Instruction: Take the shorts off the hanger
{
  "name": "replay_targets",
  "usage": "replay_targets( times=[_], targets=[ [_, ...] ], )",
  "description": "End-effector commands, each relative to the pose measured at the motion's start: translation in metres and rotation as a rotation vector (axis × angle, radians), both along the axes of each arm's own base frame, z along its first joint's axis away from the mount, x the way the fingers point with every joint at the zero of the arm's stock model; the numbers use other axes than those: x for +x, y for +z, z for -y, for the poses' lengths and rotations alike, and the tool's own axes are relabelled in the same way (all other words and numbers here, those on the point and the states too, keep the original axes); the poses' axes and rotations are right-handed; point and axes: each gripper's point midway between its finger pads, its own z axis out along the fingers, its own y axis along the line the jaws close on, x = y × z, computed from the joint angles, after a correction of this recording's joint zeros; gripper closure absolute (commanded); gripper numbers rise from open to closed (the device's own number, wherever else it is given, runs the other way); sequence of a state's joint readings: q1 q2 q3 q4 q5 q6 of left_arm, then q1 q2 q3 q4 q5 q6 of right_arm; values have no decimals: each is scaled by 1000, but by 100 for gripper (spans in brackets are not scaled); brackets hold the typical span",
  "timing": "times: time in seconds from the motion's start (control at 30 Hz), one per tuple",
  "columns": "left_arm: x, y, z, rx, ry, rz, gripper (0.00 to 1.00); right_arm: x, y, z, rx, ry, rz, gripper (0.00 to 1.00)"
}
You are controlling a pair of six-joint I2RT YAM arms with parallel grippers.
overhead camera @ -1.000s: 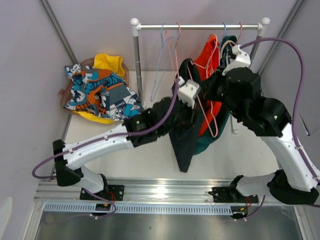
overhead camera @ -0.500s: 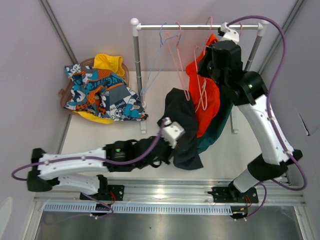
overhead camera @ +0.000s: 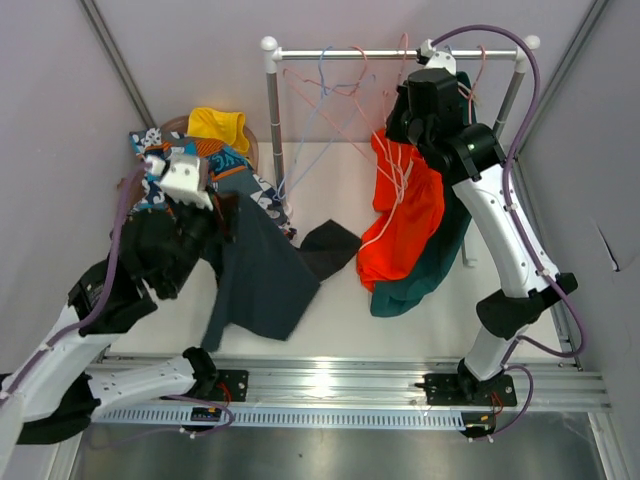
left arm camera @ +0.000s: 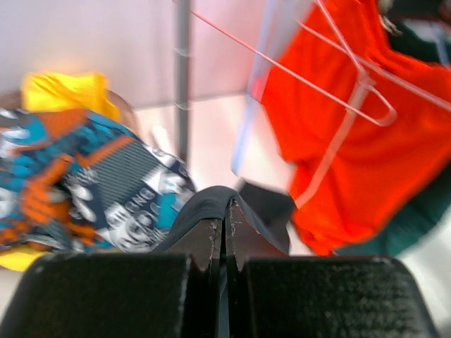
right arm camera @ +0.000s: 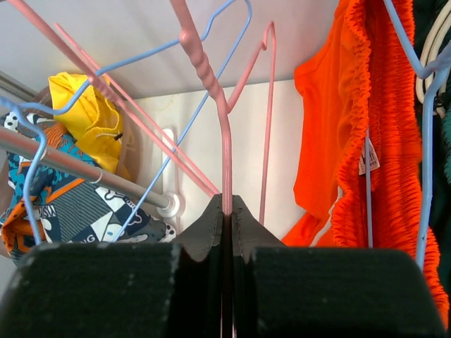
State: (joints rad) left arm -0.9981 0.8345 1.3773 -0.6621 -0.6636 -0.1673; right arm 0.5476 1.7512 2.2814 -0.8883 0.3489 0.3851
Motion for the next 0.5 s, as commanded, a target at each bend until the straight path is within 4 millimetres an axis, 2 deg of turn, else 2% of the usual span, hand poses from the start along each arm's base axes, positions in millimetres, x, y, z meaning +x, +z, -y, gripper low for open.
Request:
replay_targets(
  times=[0.0, 0.03, 0.07, 0.1, 0.13, 0.17, 0.2, 0.23, 0.27, 0.3, 0.33, 0.37, 0.4, 0.43, 0.47],
  targets=[
    [29, 46, -11, 64, 50, 99, 100, -11, 11, 1, 40, 23, 37, 100],
    [40, 58, -11, 65, 67, 111, 100, -20, 18, 6, 52, 24, 53, 100],
    [56, 62, -29, 69, 138, 108, 100, -23, 16, 7, 59, 23, 50, 100],
    [60, 79, -33, 50, 130, 129, 100, -23, 4, 7, 52, 23, 31, 100],
    [79, 75, -31, 74, 146, 101, 100, -27, 2, 9, 52, 23, 29, 100],
    [84, 107, -57, 39, 220, 154, 100, -34, 7, 13, 63, 22, 40, 100],
    [94, 106, -63, 54, 242, 136, 100, -36, 7, 15, 67, 18, 44, 100],
    [103, 109, -63, 45, 229, 130, 100, -37, -3, 15, 57, 19, 26, 100],
    [117, 128, -68, 25, 248, 156, 100, -42, 1, 18, 65, 20, 35, 100],
    [131, 126, -86, 34, 307, 137, 100, -42, -2, 19, 66, 18, 34, 100],
    [144, 123, -91, 30, 327, 116, 100, -43, -8, 18, 63, 20, 22, 100],
    [170, 126, -95, 23, 344, 107, 100, -44, -9, 19, 64, 21, 22, 100],
    [175, 142, -113, 4, 380, 137, 100, -45, -12, 18, 64, 25, 15, 100],
    [181, 159, -117, -41, 380, 171, 100, -45, -14, 18, 62, 26, 11, 100],
    [219, 135, -128, -37, 403, 111, 100, -45, -19, 17, 56, 32, -2, 100]
  ],
)
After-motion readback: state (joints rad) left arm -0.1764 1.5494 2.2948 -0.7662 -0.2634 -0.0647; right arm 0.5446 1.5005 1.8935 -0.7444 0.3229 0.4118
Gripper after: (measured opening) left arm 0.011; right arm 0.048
